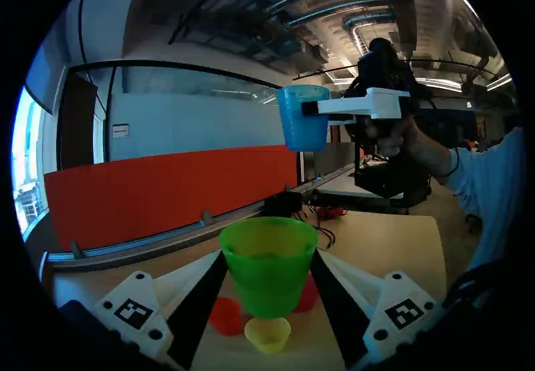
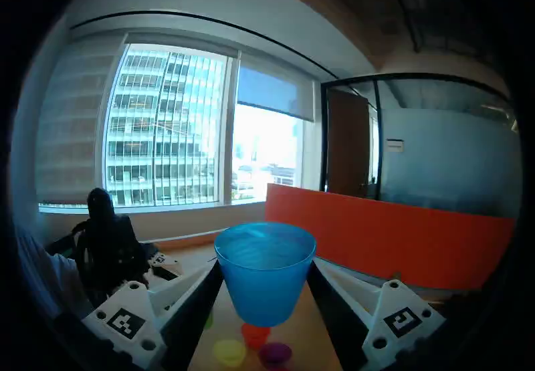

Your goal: Pour water

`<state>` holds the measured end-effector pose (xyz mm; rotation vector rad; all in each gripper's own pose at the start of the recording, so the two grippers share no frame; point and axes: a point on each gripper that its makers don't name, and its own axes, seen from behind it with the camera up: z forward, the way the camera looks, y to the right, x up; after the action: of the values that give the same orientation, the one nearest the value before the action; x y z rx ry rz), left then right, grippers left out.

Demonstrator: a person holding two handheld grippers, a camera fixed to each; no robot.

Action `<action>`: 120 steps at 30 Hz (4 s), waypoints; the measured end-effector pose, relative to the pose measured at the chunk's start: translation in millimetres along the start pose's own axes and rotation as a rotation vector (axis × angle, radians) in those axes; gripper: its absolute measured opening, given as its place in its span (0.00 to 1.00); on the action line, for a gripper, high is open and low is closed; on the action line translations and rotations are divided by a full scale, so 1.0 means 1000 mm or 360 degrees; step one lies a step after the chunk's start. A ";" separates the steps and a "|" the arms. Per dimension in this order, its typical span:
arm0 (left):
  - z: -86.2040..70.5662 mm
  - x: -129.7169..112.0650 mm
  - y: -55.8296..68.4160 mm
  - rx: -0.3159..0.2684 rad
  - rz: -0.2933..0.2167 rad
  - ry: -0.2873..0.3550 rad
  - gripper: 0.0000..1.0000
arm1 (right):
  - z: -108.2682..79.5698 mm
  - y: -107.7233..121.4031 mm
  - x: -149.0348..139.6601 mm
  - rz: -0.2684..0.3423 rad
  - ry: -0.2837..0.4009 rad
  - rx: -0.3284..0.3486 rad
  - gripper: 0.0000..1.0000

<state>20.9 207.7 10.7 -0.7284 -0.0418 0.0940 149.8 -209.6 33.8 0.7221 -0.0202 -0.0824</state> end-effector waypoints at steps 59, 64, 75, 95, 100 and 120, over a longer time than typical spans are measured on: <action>-0.032 -0.117 -0.061 0.0138 -0.0048 -0.0433 0.84 | -0.061 0.081 -0.157 0.0081 -0.0381 -0.0172 0.88; -0.032 -0.132 -0.060 0.0121 -0.0048 -0.0503 0.84 | -0.062 0.084 -0.178 0.0091 -0.0449 -0.0169 0.88; -0.030 -0.169 -0.061 0.0072 -0.0054 -0.0668 0.84 | -0.066 0.091 -0.218 0.0067 -0.0588 -0.0174 0.88; -0.021 -0.220 -0.059 -0.0014 -0.0018 -0.0883 0.84 | -0.061 0.093 -0.263 0.0128 -0.0708 -0.0146 0.88; -0.018 -0.225 -0.059 -0.0019 -0.0027 -0.0882 0.84 | -0.060 0.095 -0.268 0.0135 -0.0722 -0.0146 0.88; -0.022 -0.235 -0.063 -0.0014 -0.0101 -0.0865 0.85 | -0.057 0.092 -0.282 0.0132 -0.0764 -0.0145 0.88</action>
<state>-207.0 122.5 35.1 -0.6926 -0.5843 0.2292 -122.4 -79.7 54.7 0.5960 -0.5016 -0.1749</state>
